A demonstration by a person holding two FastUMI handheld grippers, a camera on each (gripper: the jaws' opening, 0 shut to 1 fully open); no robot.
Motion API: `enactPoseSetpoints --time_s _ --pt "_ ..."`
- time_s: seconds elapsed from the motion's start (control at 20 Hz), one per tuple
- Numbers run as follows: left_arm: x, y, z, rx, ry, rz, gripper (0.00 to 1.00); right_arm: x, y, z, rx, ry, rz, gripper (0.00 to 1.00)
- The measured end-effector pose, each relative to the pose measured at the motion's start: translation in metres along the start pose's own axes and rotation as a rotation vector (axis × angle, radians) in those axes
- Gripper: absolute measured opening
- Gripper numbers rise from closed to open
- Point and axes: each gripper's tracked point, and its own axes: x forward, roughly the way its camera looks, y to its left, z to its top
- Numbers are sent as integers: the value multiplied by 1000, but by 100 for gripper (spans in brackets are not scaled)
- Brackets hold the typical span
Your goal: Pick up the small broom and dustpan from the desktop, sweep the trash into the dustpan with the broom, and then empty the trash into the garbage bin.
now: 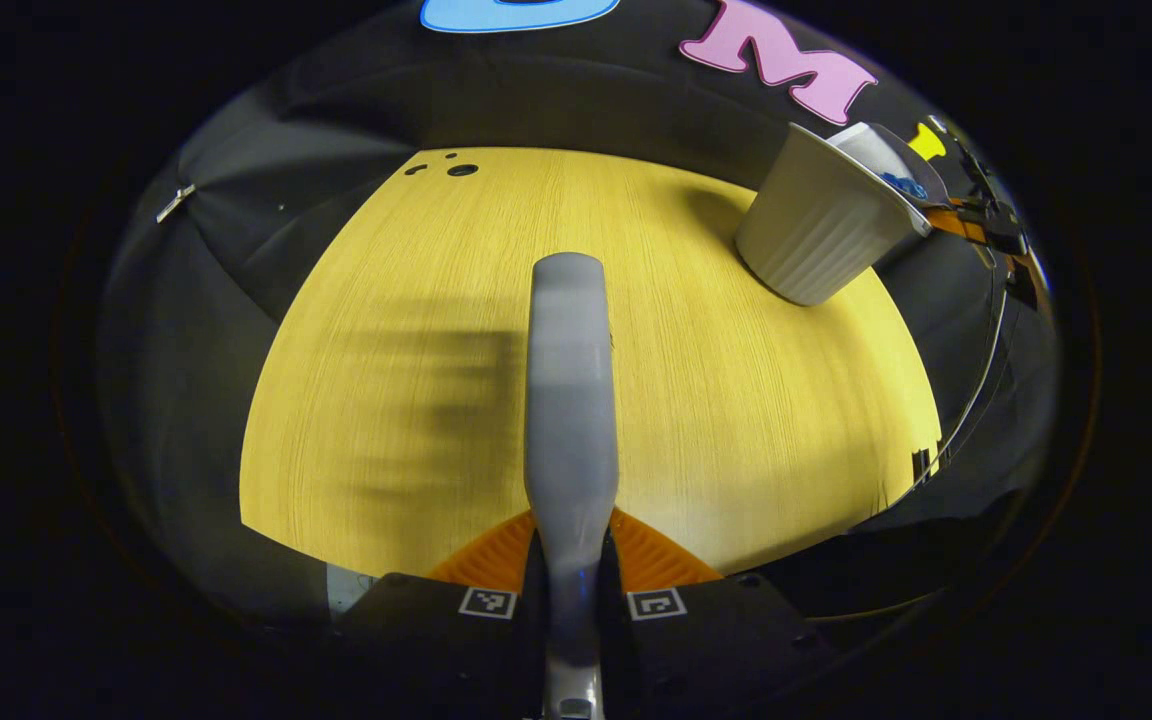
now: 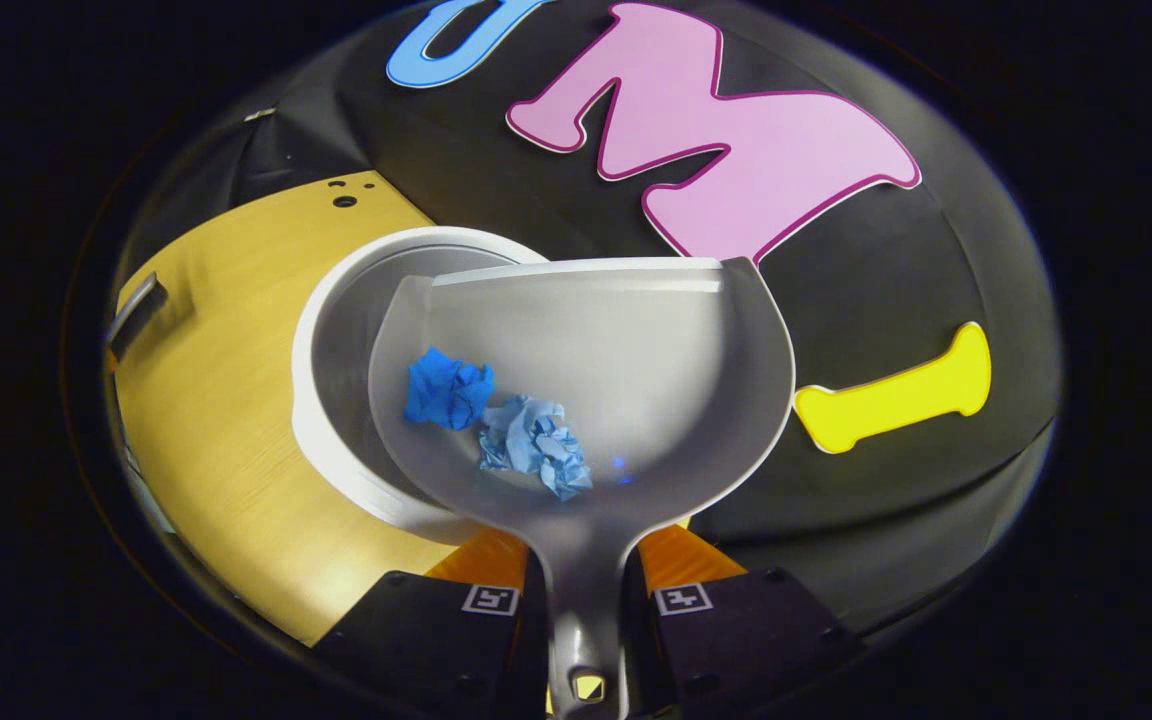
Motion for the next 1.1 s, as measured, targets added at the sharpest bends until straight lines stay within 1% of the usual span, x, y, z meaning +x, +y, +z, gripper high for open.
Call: enactPoseSetpoints --time_s 0.15,0.3,0.45,0.5,0.55,0.7,0.95,1.05,1.1 --pt "-2 2 0 24 9 -4 26 4 -7 -4 -99 0 -112 34" --pt "-1 4 -2 51 23 -6 26 8 -13 0 -243 -23 -200 34" --pt "-3 4 -2 58 21 1 26 4 -13 4 -386 -51 -297 34" --pt "-4 3 -1 57 18 -3 29 2 -9 5 -427 -54 -328 34" --pt "-3 3 -3 54 17 -7 26 0 -11 4 -468 -59 -357 34" --pt "-2 4 -6 56 22 -14 26 -1 -13 9 -550 -56 -413 34" --pt "-1 6 -12 81 39 -18 26 -3 -11 20 -692 -62 -485 34" --pt "-2 5 -13 79 40 -27 26 -3 -12 21 -696 -64 -499 34" --pt "-2 6 -13 80 40 -31 26 -4 -12 18 -661 -59 -491 34"
